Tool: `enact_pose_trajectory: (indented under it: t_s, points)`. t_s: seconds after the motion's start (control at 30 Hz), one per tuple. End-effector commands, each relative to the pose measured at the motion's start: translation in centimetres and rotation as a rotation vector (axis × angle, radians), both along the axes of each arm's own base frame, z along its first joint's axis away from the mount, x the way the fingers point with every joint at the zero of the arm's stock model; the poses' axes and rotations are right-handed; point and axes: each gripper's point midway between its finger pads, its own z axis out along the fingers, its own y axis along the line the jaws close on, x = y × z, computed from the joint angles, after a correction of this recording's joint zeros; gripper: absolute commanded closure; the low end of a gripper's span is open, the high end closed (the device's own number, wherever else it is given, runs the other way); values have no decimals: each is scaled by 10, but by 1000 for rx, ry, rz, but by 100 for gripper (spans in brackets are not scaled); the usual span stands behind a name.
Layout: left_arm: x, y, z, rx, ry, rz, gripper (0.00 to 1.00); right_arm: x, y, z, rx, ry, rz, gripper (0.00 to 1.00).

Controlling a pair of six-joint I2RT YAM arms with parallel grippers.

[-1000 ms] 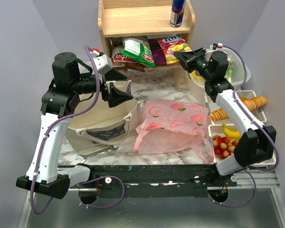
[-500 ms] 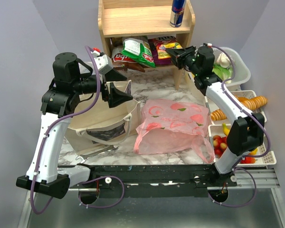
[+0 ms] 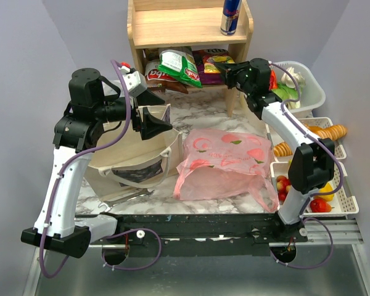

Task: Untie the knot of the grocery bags and take out the mixed food

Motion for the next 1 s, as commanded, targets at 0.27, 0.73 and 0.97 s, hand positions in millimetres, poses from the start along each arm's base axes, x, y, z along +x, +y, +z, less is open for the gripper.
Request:
enact_pose_trajectory:
  t_s: [0.27,0.73,0.97]
  points:
    - [-1,4,-7,16,0,25,9,1,-3,16,35,-13,-30,41]
    - [-2,3,-7,11,2,21,9,-31,-8,-2,2,76,3,40]
    - [-3,4,-7,13,-3,22,9,-41,-10,-14,-17,102,12,56]
